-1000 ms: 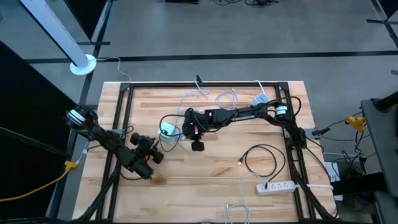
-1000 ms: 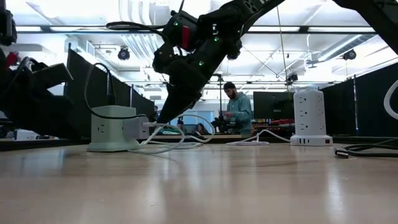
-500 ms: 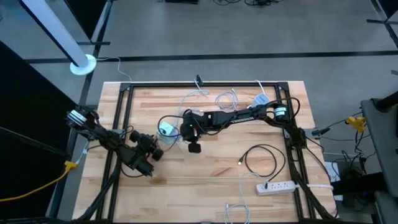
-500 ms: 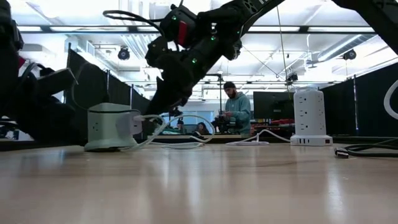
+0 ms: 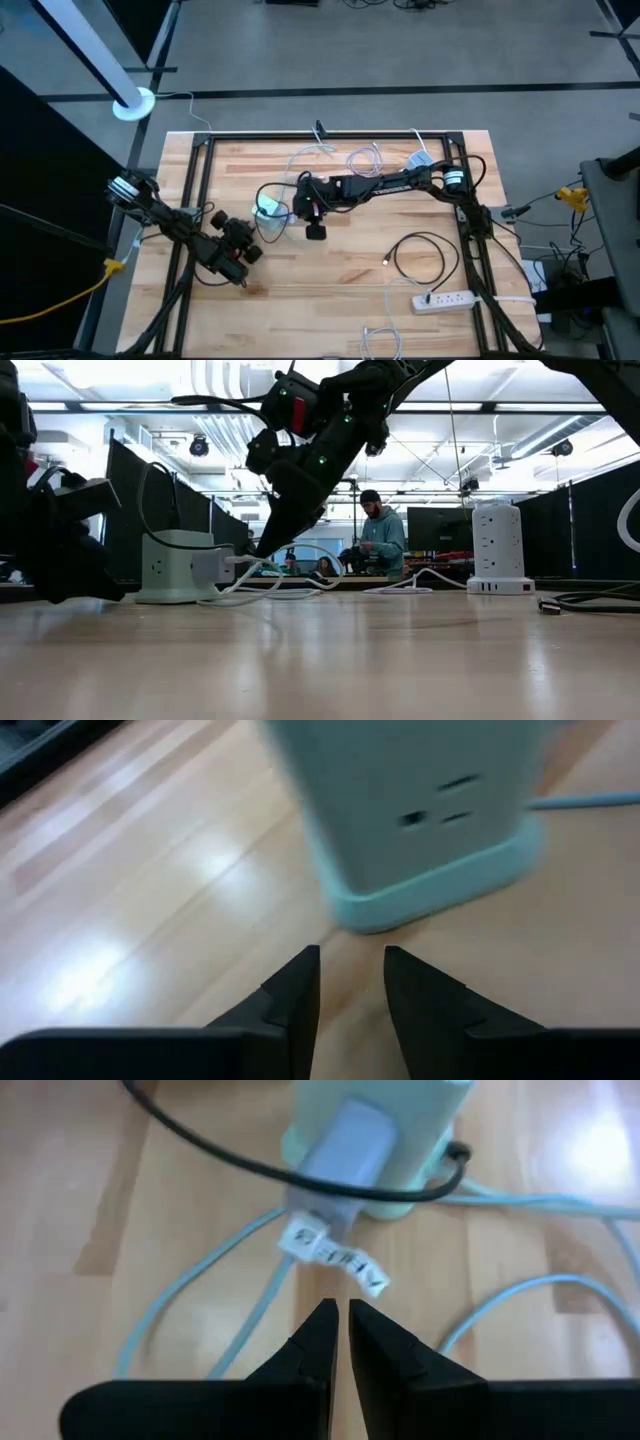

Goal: Insert USB
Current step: Adjust the cables on the table

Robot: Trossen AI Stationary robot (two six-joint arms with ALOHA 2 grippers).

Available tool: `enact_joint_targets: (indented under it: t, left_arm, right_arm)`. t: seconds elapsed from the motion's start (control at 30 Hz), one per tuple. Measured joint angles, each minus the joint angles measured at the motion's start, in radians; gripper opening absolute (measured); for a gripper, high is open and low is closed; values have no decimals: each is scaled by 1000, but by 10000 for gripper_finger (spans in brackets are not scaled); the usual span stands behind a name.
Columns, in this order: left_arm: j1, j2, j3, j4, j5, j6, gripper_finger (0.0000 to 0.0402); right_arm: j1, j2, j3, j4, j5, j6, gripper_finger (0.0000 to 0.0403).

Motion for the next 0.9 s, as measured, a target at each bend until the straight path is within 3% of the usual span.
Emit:
enact_joint_targets:
  t: [0.1,0.2,0.57,0.7,0.9]
  left_arm:
    - [2,0,-3,-37,0,-18,95]
    - [2,0,-3,-34,-1,94,85]
    - [80,-11,-2,-27,-39,281,63]
    - [115,-14,-2,-24,-54,339,63]
    - [142,-15,0,-26,-91,386,63]
  right_arm:
    - [3,0,0,-5,-5,26,15]
    - [5,0,0,-4,-7,52,34]
    - [25,5,0,45,-22,60,180]
    - [25,27,1,54,-22,91,194]
    - [29,51,1,73,-22,111,183]
